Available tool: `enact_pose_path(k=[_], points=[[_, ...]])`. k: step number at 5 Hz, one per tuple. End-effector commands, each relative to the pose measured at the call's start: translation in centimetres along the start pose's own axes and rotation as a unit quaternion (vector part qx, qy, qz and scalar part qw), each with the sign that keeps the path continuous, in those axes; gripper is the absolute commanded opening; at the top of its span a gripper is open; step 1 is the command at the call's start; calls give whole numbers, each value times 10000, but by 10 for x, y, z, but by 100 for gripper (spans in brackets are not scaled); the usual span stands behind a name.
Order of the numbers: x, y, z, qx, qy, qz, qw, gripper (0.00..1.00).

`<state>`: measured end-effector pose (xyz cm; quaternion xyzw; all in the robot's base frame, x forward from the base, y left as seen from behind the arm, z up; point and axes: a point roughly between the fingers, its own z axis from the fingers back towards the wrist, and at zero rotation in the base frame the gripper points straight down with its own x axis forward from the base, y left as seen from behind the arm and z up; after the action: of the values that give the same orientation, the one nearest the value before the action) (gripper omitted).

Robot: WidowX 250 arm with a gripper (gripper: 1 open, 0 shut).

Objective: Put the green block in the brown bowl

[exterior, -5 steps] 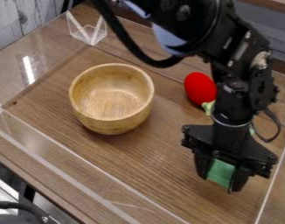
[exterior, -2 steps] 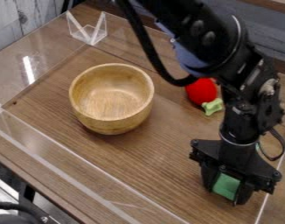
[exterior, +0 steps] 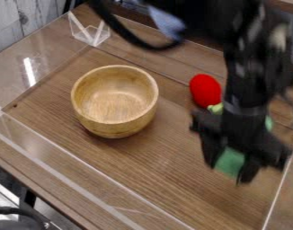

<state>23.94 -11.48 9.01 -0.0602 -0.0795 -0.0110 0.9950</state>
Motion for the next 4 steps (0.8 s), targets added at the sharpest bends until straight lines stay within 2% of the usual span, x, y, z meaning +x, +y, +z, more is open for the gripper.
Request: enact_pose_path(k=[1,2,3,4], points=[[18,34,43,91,-414,388,9983,0],[15,81,57,250,-541,1005,9932,0],[6,125,65,376,-613,1591,9846,0],[6,149,65,386,-597,1643,9838,0]])
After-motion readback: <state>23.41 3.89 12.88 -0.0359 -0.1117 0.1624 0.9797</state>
